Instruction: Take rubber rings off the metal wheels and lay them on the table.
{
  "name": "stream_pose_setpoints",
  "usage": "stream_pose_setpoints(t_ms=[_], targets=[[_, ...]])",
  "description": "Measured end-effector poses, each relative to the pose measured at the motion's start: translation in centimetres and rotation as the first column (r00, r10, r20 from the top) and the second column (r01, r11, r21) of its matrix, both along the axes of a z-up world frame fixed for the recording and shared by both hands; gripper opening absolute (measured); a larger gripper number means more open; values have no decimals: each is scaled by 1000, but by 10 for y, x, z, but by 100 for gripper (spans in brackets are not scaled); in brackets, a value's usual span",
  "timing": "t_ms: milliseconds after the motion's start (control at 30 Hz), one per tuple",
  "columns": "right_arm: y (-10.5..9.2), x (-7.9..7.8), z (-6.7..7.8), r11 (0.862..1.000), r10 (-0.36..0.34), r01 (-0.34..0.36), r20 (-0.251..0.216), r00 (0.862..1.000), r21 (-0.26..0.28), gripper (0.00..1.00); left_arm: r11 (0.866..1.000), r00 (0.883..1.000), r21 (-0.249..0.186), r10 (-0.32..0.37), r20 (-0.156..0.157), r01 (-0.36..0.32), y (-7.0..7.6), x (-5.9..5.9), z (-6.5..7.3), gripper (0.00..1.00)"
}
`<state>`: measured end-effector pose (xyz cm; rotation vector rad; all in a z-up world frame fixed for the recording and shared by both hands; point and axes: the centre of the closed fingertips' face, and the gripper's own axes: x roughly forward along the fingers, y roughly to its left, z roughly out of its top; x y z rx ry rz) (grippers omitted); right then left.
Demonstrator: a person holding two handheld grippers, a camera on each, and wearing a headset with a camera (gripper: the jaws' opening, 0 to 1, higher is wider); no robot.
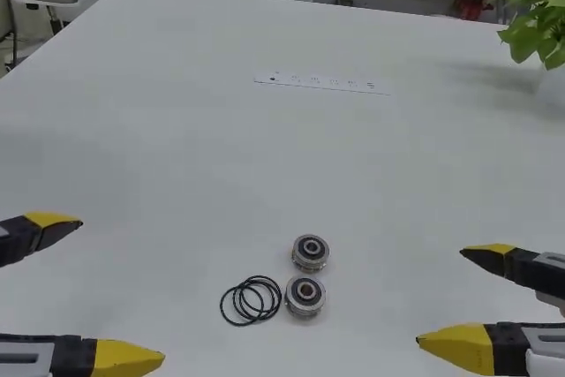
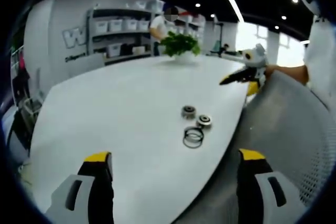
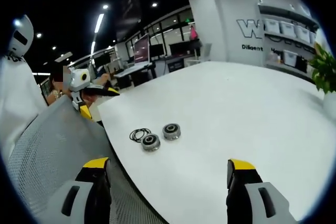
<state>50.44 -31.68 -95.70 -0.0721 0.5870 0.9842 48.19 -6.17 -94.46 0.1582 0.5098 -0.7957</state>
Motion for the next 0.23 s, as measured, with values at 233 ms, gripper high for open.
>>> stream_pose_setpoints(t_ms=[233], targets=[[-7,-4,-7,1000,-8,8,-16,1000,-30,92,1000,1000,1,6,-5,-6,0,-1,-1,100]])
